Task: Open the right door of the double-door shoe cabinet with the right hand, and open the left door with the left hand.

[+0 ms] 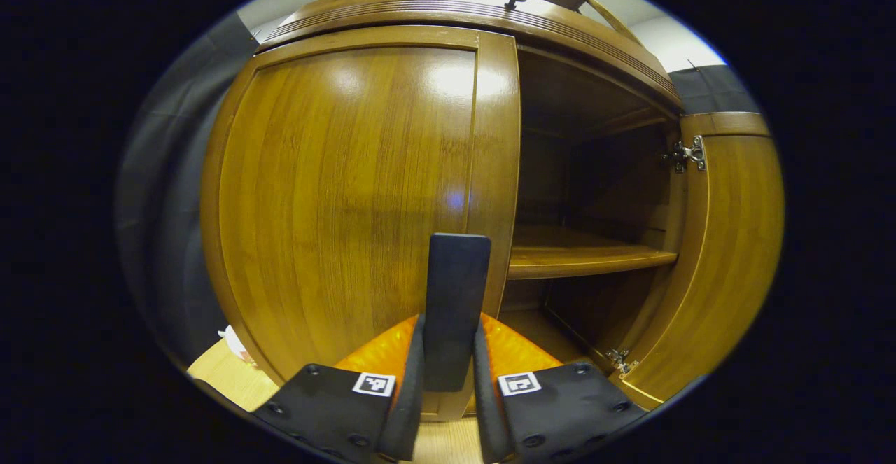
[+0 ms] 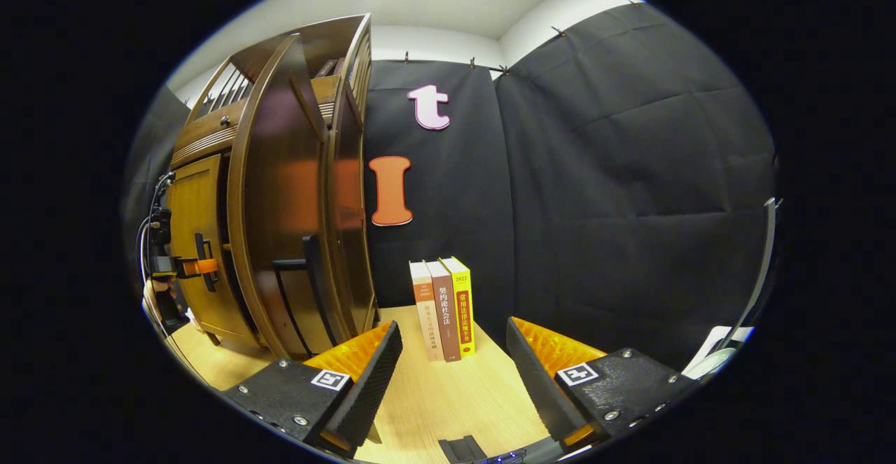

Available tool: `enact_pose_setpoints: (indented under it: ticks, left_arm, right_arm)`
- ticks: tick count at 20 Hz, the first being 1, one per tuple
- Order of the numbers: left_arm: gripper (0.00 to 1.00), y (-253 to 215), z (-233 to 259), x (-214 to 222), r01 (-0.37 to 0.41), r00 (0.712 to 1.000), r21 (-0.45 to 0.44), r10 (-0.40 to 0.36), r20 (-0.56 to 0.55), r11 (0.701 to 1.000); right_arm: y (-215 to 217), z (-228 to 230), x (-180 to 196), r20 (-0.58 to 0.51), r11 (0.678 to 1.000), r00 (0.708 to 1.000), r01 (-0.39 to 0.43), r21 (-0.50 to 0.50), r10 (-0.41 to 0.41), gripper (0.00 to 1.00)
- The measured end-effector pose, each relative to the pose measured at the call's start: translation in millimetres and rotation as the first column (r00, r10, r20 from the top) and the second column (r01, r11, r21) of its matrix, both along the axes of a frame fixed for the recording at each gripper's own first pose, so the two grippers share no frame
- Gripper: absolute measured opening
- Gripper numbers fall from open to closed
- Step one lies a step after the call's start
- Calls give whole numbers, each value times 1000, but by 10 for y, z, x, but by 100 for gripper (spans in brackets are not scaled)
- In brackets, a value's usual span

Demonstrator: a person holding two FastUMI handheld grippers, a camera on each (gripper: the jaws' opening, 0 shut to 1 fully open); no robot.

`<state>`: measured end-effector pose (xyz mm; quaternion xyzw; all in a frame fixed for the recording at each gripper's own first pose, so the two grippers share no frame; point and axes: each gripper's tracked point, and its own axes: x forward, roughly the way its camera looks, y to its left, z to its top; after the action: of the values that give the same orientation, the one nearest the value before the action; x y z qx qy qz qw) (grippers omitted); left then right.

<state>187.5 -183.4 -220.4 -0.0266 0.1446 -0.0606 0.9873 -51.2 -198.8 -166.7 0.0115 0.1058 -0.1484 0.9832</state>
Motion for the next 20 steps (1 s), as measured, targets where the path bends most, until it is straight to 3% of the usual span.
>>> enact_pose_setpoints:
  ticks: [3,6,10,11,12,20]
  left_arm:
    - [33,-7,-10,-41,18,1000,44,-18,-16,999]
    - [29,2,31,-117,44,999,14,-44,-6,999]
    - [29,9,97,-299,78,997,5,-78,-2,997]
    - [29,32,118,-389,85,996,5,-85,-2,996]
    - [29,65,133,-477,92,996,5,-92,-3,996]
    - [29,320,247,-979,121,993,9,-121,0,993]
  right_arm:
    - [43,30,-13,6,1000,1000,-3,-7,3,98]
    - [79,84,-37,13,1000,1000,-5,-8,5,98]
    - [198,185,-94,23,1000,1000,-16,-15,17,98]
    - [246,212,-100,26,1000,999,-21,-20,21,92]
    - [289,248,-118,29,999,999,-25,-26,25,98]
    - [647,488,-173,69,997,995,-69,-32,71,98]
